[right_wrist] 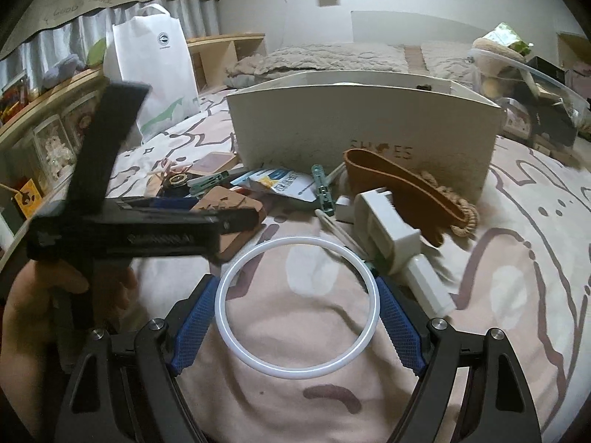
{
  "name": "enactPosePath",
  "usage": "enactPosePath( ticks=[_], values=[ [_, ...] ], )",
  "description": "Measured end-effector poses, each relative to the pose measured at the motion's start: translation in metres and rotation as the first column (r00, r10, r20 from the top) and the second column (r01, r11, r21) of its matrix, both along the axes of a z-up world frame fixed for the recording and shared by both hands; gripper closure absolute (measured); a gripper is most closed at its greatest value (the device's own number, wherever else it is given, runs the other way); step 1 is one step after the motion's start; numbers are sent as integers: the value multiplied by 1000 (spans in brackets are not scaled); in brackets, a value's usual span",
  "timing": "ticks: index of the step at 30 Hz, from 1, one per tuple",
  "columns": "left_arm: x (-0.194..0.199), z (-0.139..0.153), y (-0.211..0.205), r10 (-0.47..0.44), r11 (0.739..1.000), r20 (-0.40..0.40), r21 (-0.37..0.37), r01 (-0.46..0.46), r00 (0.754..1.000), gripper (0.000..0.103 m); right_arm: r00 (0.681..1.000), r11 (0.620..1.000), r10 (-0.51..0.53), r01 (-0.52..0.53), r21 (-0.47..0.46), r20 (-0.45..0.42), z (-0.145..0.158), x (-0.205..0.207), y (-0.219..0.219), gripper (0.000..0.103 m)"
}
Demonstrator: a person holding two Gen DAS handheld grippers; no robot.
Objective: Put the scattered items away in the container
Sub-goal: 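Move the right tool onto the white plastic ring while the left tool approaches the wooden coaster, then close the right tool on the ring while the left tool grasps the coaster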
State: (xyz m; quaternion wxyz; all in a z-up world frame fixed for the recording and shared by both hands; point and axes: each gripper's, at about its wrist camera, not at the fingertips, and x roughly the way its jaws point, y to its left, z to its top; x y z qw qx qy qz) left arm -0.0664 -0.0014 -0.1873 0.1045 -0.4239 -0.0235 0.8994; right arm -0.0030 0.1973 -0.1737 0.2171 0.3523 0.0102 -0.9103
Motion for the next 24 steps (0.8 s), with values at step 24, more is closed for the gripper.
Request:
enactPosePath(
  ticks=[24],
  values=[
    [15, 9, 7, 13, 1000, -42, -28, -14, 999, 26, 998, 997, -42, 39, -64, -48, 14, -5, 21, 18]
  ],
)
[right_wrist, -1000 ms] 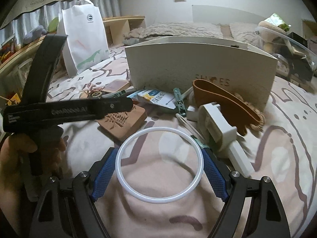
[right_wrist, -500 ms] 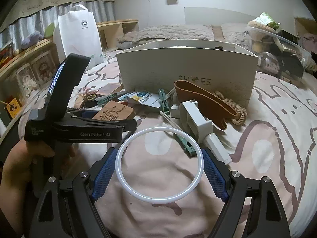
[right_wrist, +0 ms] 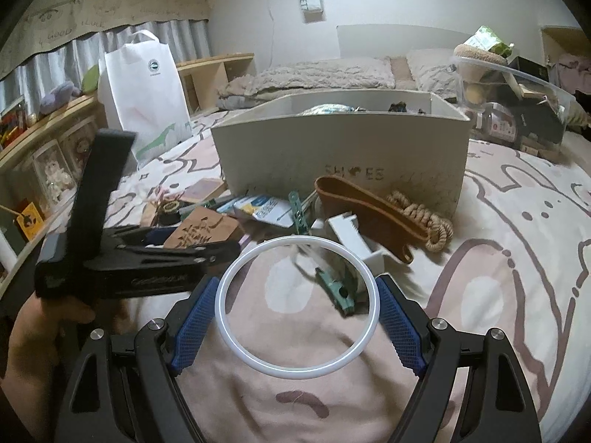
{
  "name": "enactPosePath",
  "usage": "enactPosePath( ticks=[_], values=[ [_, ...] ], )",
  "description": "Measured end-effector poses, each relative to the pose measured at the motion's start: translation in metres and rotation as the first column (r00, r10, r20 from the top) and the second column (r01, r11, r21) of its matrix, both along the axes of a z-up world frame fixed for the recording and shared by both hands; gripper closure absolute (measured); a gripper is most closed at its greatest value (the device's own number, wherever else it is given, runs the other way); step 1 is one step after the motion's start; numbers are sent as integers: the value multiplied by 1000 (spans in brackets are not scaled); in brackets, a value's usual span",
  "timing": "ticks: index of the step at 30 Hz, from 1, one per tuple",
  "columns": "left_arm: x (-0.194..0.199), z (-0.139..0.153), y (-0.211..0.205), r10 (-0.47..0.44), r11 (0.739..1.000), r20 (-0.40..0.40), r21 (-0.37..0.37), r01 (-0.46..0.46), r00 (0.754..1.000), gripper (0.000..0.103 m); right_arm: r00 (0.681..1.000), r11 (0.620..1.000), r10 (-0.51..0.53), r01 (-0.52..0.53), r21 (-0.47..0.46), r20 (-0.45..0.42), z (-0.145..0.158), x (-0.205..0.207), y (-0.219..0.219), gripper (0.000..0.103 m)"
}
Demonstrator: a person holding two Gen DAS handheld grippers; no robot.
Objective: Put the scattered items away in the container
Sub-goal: 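Close the right tool on the ring while the left tool grasps the coaster, then carry the ring with the right tool and coaster with the left tool over the box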
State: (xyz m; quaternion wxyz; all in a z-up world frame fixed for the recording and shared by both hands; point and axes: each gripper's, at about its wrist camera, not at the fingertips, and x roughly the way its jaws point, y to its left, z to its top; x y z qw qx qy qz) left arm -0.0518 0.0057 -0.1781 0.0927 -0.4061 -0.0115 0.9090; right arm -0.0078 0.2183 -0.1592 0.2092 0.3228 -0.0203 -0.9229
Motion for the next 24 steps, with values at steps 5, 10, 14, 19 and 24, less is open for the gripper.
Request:
enactPosePath(
  ticks=[5, 10, 14, 19, 24],
  values=[
    [10, 11, 1, 1, 999, -32, 33, 0, 1000, 26, 1000, 1000, -13, 13, -10, -10, 4, -3, 4, 18],
    [17, 20, 0, 4, 998, -57, 57, -1, 998, 26, 1000, 1000, -17, 17, -16, -18, 8, -4, 5, 18],
    [21, 27, -3, 14, 997, -82, 75, -8, 997, 26, 999, 1000, -16, 16, -9, -39, 15, -5, 4, 18],
    [22, 41, -4, 19, 996, -125, 87, -8, 992, 26, 995, 1000, -16, 16, 2, -94, 31, -6, 4, 18],
    [18, 55, -3, 20, 995, -165, 96, -4, 986, 26, 989, 1000, -25, 23, -17, -143, 45, -12, 11, 18]
  ],
)
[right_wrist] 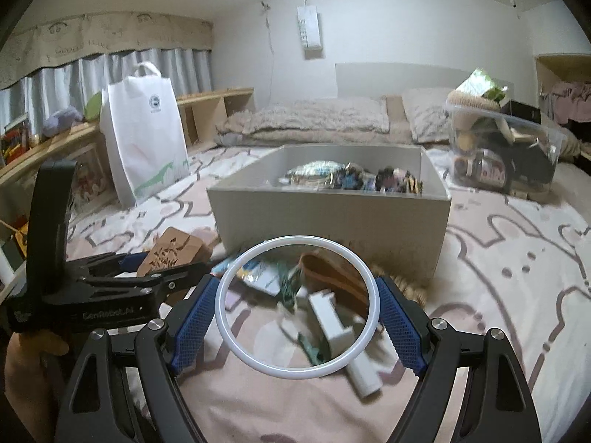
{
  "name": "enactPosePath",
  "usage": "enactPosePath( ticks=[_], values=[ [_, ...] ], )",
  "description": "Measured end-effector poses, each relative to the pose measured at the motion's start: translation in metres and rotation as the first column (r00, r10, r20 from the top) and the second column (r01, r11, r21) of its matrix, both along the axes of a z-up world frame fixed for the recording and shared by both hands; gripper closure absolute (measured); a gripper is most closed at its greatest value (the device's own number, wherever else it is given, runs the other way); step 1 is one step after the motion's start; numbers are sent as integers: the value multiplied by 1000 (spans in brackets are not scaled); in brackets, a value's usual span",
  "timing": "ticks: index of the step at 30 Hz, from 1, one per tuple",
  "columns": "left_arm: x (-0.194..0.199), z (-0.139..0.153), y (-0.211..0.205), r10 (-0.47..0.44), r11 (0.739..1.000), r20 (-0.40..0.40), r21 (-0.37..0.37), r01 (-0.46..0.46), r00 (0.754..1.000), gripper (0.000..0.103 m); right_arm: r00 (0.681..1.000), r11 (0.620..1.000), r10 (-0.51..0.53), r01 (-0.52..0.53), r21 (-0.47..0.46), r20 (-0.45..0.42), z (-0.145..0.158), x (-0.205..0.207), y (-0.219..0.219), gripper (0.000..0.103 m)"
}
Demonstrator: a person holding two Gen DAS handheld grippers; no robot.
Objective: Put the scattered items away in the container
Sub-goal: 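Carry the ring with the right tool and coaster with the left tool over the box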
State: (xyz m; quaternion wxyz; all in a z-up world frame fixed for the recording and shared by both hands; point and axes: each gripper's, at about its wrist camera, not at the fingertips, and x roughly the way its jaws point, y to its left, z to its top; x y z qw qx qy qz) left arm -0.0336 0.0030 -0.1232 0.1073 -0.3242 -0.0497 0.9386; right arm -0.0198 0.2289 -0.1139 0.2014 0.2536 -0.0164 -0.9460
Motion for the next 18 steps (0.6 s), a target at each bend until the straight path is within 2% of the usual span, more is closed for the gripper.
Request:
enactPosePath(
  ticks=[18],
  values=[
    [-54, 65, 15, -40, 999, -126, 26, 44, 991, 26, 992, 999, -27, 24, -29, -124, 50, -49, 20, 18]
  ],
)
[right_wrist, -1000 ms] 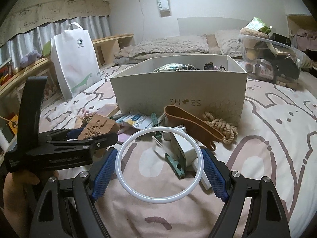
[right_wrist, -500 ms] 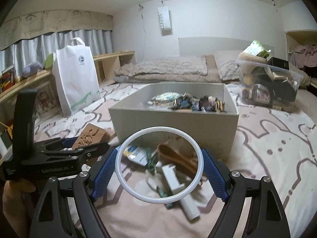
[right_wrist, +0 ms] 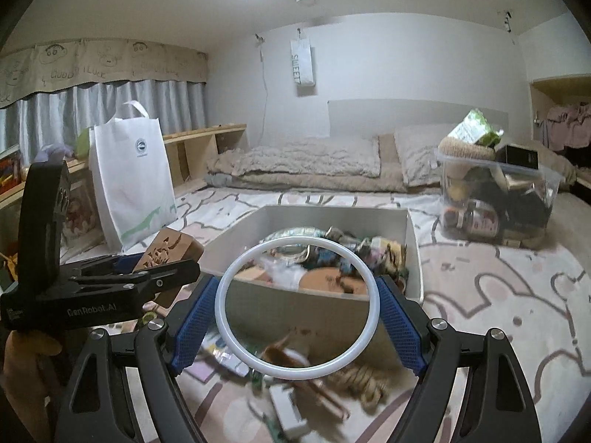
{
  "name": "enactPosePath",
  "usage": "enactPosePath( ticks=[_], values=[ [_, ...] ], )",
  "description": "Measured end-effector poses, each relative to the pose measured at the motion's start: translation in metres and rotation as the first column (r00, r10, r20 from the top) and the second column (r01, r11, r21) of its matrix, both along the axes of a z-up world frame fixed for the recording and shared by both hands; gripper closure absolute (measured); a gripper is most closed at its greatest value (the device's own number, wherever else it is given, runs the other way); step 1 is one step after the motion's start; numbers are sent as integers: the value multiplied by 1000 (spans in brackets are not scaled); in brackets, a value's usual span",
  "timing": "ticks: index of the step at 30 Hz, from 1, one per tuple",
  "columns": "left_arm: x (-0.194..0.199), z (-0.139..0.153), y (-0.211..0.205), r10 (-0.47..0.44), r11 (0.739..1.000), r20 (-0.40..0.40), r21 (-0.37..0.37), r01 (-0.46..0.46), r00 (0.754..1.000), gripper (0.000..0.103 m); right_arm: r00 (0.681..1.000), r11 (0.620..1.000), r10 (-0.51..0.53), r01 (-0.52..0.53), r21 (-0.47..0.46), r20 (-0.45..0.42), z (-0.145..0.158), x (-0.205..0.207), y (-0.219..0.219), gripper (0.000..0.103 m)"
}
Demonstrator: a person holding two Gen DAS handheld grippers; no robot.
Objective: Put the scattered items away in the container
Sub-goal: 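Carry the ring with the right tool and coaster with the left tool over the box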
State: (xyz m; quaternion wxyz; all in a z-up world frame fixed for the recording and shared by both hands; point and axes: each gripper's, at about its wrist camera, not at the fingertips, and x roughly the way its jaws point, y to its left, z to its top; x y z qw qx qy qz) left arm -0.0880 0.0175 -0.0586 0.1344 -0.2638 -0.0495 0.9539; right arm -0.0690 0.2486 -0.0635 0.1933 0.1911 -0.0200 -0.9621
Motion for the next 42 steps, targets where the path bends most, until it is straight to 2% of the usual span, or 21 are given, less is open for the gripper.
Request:
enactPosePath(
  ticks=[9, 20, 28, 42],
  values=[
    [-33, 25, 2, -5, 1000, -30, 6, 6, 1000, 26, 1000, 998, 6, -6, -55, -2, 21, -32, 17, 18],
    [-74, 31, 4, -22, 1000, -7, 5, 22, 1000, 26, 1000, 995, 15, -15, -101, 2, 37, -69, 24, 18],
    [-107, 7, 3, -19, 1000, 66, 0, 19, 998, 26, 997, 990, 41, -31, -141, 67, 30, -102, 23, 18],
    [-137, -33, -10, 13, 1000, 199, -5, -12, 980, 26, 984, 991, 37, -14, -134, 172, 5, -137, 9, 18]
  ],
)
